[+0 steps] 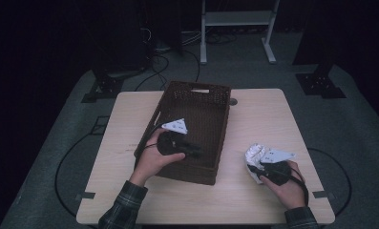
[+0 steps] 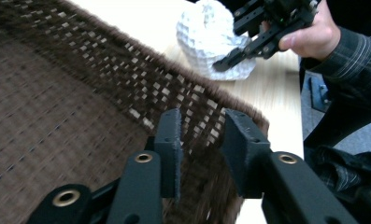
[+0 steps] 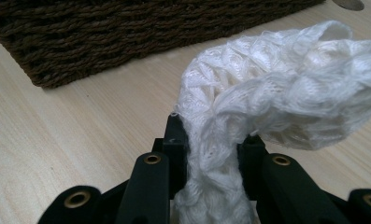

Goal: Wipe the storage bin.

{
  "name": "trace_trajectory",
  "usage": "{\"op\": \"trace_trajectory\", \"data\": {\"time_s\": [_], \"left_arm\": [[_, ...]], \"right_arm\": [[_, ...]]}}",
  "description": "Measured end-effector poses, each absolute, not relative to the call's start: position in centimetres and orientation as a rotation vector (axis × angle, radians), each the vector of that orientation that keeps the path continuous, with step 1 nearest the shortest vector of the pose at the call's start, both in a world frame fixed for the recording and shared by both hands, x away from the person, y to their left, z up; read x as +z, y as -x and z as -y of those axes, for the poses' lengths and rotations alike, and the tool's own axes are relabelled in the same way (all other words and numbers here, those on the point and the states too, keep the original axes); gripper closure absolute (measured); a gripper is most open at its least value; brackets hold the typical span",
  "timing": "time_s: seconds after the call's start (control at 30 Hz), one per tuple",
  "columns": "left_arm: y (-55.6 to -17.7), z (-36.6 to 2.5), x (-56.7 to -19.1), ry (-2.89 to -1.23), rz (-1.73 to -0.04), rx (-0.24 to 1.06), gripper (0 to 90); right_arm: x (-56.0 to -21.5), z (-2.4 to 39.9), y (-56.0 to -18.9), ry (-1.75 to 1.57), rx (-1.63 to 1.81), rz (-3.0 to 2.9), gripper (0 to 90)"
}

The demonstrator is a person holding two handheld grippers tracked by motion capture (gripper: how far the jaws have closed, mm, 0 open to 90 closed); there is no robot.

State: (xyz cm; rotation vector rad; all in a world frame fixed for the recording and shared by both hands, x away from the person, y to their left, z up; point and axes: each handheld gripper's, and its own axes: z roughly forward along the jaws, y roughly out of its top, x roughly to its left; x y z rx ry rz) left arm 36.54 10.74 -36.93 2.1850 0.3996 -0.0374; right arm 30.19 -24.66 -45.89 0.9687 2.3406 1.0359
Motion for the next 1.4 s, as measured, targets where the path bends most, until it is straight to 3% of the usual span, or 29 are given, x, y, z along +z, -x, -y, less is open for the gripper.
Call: {"op": "trace_trajectory", "data": {"time_s": [0.53,0.9,1.0,1.1,1.4], "left_arm": [[-35.9,-17.8,-38.4,-2.173,-0.499,0.001,52.5],[-35.7,-17.8,-39.3,-2.220,-0.470,-0.043,50.9],[-35.6,-17.7,-39.4,-2.220,-0.461,-0.059,53.3],[-35.5,-17.7,-39.3,-2.225,-0.445,-0.085,62.0],[-35.2,-16.2,-39.2,-2.244,-0.415,-0.124,70.6]], "right_arm": [[-45.9,24.7,-30.2,-0.964,1.037,-2.342,71.3],[-46.0,24.6,-30.2,-0.959,1.030,-2.347,71.4],[-46.0,24.6,-30.2,-0.959,1.031,-2.347,71.3],[-46.0,24.6,-30.2,-0.961,1.031,-2.348,71.3],[-46.0,24.6,-30.2,-0.957,1.028,-2.349,71.3]]}}
